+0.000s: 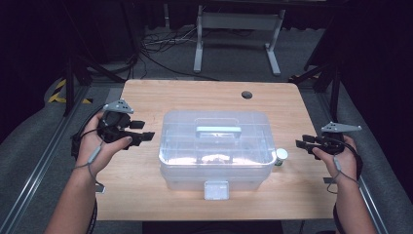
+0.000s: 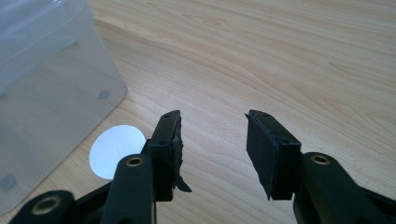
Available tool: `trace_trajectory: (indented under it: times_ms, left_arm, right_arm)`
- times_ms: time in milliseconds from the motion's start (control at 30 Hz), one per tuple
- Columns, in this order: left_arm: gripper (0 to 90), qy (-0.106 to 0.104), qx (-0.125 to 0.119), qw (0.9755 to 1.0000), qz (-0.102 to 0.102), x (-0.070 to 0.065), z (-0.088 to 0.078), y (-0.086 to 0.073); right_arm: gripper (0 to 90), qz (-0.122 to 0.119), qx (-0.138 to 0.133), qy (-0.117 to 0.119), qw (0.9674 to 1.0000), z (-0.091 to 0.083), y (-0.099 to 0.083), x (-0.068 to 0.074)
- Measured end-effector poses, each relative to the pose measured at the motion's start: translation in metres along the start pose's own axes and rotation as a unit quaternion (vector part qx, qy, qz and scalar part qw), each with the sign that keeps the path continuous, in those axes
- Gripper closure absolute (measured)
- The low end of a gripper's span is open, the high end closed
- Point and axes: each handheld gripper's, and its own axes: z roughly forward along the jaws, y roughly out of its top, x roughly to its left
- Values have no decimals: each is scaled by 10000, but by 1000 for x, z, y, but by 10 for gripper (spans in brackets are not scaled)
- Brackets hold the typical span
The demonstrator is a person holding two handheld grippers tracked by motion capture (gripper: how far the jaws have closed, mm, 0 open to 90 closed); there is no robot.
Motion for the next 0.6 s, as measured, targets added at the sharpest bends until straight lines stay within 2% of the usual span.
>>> trace_trajectory:
  times_ms: [100, 300, 533, 600]
  left_arm:
    - [434, -173, -45, 9998, 58, -4, -1, 8]
    - [422, -230, -102, 9994, 236, -15, -2, 25]
    - [391, -505, -217, 9972, 515, -33, 7, 43]
    - [374, -673, -274, 9957, 566, -38, 12, 49]
  right_arm:
    - [561, 19, 5, 21, 10000, 0, -1, -1]
    - [559, 35, -31, 57, 10000, -2, 0, -1]
    - [554, 57, -71, 70, 9999, -5, -1, 0]
    - [554, 62, -91, 60, 9999, -6, -1, -1]
